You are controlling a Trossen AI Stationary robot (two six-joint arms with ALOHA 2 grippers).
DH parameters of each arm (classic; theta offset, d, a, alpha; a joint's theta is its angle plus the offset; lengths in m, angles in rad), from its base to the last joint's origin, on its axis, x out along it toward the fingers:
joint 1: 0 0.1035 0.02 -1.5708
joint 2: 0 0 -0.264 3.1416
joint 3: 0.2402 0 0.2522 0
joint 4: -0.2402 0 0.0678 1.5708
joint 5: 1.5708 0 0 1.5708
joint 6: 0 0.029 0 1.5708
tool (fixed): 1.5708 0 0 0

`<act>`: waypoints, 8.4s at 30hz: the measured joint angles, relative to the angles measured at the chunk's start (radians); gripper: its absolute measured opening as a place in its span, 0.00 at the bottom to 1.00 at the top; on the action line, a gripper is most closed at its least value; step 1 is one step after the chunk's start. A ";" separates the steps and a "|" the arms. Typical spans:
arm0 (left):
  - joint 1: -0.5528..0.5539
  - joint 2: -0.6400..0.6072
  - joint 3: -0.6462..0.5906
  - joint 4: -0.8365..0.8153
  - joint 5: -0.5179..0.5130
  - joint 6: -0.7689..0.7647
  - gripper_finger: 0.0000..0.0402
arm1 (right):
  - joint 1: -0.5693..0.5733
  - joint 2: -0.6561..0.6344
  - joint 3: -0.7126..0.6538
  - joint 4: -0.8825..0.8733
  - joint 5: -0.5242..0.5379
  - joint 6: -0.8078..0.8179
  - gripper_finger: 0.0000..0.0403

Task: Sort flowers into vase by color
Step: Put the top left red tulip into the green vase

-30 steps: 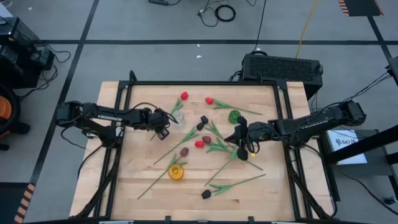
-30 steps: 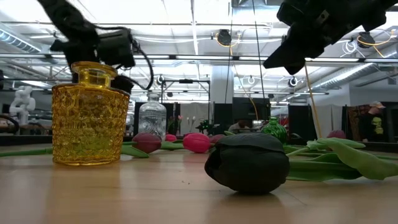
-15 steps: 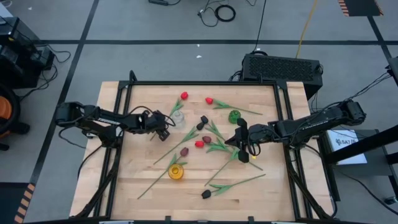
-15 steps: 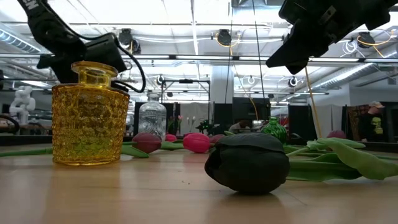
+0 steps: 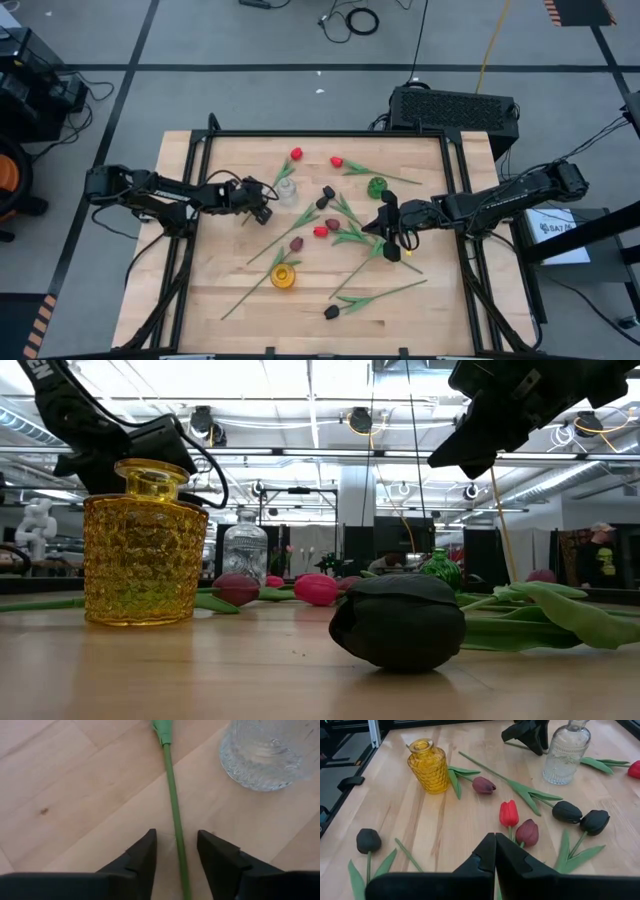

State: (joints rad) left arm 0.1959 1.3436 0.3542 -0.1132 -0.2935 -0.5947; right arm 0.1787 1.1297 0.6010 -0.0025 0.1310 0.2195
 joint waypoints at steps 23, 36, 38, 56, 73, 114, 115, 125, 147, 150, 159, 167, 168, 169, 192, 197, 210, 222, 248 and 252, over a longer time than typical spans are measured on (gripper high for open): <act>0.001 -0.044 -0.007 0.020 0.030 0.017 0.01 | 0.000 0.000 0.000 0.000 0.000 -0.004 0.00; 0.000 -0.254 -0.008 -0.151 0.047 0.023 0.00 | 0.000 0.000 0.000 0.000 0.000 -0.004 0.00; 0.000 -0.298 -0.008 -0.162 0.009 0.018 0.00 | 0.000 0.000 0.000 0.000 0.000 -0.004 0.00; 0.000 -0.560 0.125 -0.088 -0.125 0.256 0.00 | 0.000 0.000 0.000 0.045 0.003 -0.022 0.00; -0.029 -0.563 0.245 0.182 0.042 0.470 0.00 | -0.002 0.000 0.000 0.171 0.133 0.107 0.00; -0.269 -0.274 0.246 0.831 0.169 0.557 0.00 | -0.030 0.218 0.133 0.799 0.127 0.006 0.12; -0.269 -0.263 0.246 0.847 0.170 0.558 0.00 | -0.039 0.218 0.153 0.797 0.123 -0.009 0.16; -0.269 -0.183 0.246 0.939 0.169 0.592 0.00 | -0.109 0.218 0.354 0.660 0.019 -0.090 0.49; -0.267 -0.139 0.270 0.930 0.158 0.637 0.00 | -0.141 0.365 0.436 0.673 -0.006 -0.172 0.45; -0.261 -0.139 0.270 0.920 0.158 0.636 0.00 | -0.141 0.365 0.436 0.689 -0.007 -0.179 0.37; -0.256 -0.139 0.270 0.901 0.133 0.604 0.04 | -0.145 0.363 0.436 0.666 -0.006 -0.178 0.03; -0.255 -0.140 0.269 0.867 0.120 0.558 0.27 | -0.158 0.235 0.436 0.418 -0.006 -0.165 0.01; -0.255 -0.140 0.269 0.868 0.120 0.551 0.30 | -0.163 0.206 0.436 0.370 -0.005 -0.156 0.01; -0.255 -0.141 0.269 0.869 0.119 0.549 0.33 | -0.168 0.177 0.436 0.325 -0.003 -0.150 0.01; -0.255 -0.140 0.269 0.809 -0.026 0.548 0.45 | -0.278 -0.194 0.415 -0.477 0.245 -0.023 0.01; -0.255 -0.140 0.269 0.811 -0.026 0.548 0.45 | -0.311 -0.079 0.415 -0.442 0.264 -0.051 0.01; -0.255 -0.139 0.269 0.801 -0.025 0.549 0.45 | -0.405 -0.007 0.415 -0.443 0.263 -0.101 0.01; -0.269 -0.139 0.269 0.770 0.002 0.548 0.45 | -0.414 0.065 0.415 -0.442 0.256 -0.101 0.01; -0.269 -0.139 0.269 0.758 0.002 0.549 0.45 | -0.413 0.089 0.415 -0.427 0.256 -0.080 0.01; -0.269 -0.139 0.269 0.758 0.002 0.549 0.45 | -0.413 0.110 0.415 -0.428 0.256 -0.080 0.01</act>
State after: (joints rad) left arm -0.0727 1.2041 0.6235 0.6449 -0.2920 -0.0456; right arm -0.2344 1.2400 1.0157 -0.4302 0.3874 0.1399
